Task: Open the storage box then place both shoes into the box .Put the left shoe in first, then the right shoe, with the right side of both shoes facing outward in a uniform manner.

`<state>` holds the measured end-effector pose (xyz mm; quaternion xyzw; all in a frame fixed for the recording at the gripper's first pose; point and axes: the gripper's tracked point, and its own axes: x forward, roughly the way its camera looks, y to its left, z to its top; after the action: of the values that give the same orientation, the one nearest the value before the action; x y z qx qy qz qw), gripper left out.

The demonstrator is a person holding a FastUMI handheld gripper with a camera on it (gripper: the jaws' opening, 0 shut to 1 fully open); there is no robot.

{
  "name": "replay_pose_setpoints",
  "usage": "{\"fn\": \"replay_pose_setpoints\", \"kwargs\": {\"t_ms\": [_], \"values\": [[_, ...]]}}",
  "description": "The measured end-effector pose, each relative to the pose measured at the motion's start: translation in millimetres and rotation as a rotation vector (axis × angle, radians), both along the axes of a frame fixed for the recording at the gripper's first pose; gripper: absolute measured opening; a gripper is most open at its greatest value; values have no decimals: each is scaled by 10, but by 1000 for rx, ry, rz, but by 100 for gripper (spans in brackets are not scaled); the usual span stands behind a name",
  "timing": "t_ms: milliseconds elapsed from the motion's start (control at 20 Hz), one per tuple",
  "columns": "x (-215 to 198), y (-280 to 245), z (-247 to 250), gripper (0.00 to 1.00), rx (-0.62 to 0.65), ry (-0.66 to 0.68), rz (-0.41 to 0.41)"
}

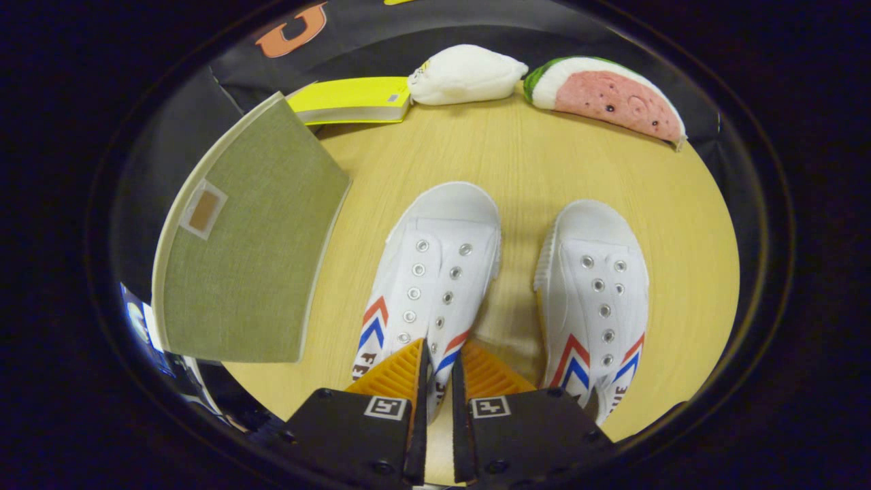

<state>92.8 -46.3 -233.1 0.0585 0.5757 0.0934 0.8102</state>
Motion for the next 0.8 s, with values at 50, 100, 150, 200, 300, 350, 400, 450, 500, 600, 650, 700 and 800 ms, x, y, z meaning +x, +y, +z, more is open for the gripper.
{"fn": "replay_pose_setpoints", "kwargs": {"t_ms": [50, 100, 150, 200, 300, 350, 400, 450, 500, 600, 650, 700, 800], "values": [[9, -5, -17, 17, 12, 3, -20], [0, -12, -18, 9, 23, 0, -31], [-8, -20, -32, 8, 42, -6, -36], [-21, -33, -24, 7, 62, -7, -39], [-67, -38, 33, 7, 96, 12, -61], [-85, -47, 80, 7, 111, 13, -65], [-78, -74, 123, 6, 128, 7, -81], [-70, -85, 137, 6, 141, -6, -91], [-74, -97, 179, 6, 152, -21, -97], [-61, -133, 215, 6, 174, -57, -108], [-40, -133, 210, 7, 183, -77, -123], [-35, -141, 239, 6, 181, -97, -128], [-59, -138, 285, 7, 172, -140, -140]]}}
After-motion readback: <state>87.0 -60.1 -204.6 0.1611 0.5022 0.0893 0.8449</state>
